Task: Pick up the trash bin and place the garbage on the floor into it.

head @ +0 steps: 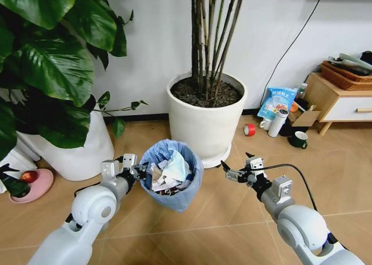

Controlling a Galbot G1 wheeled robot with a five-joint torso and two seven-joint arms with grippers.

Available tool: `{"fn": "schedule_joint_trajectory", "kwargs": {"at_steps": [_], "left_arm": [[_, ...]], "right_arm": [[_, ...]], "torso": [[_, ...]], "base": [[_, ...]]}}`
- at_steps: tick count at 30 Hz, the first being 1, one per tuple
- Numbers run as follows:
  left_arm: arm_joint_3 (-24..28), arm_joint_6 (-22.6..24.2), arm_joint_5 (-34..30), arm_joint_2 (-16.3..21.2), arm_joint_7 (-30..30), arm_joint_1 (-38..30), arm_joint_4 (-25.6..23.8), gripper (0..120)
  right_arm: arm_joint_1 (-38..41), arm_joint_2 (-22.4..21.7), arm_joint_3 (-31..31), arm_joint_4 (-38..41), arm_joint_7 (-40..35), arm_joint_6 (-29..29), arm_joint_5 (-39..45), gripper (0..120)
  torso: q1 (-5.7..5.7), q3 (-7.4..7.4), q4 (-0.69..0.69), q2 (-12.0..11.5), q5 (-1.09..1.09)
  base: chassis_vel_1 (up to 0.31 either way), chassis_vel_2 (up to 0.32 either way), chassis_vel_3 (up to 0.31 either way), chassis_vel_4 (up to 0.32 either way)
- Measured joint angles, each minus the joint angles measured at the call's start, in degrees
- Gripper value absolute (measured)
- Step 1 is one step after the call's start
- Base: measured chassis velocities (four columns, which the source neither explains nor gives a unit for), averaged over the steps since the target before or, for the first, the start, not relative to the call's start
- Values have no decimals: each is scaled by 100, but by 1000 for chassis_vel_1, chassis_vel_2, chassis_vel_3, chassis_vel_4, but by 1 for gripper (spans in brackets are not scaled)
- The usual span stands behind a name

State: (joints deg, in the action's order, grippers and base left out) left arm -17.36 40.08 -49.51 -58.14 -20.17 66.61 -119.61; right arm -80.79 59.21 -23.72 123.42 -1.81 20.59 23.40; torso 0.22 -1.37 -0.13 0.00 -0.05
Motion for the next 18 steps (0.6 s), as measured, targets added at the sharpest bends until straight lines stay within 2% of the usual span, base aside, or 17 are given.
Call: {"fn": "schedule_joint_trajectory", "kwargs": {"at_steps": [18], "left_arm": [[5, -2, -3, 1, -14, 12, 3, 0]], "right_arm": [[7, 53, 17, -49, -7, 109, -5, 100]], "torso": [[0, 0, 2, -1, -1]], "base": [[160, 159, -155, -160]]}}
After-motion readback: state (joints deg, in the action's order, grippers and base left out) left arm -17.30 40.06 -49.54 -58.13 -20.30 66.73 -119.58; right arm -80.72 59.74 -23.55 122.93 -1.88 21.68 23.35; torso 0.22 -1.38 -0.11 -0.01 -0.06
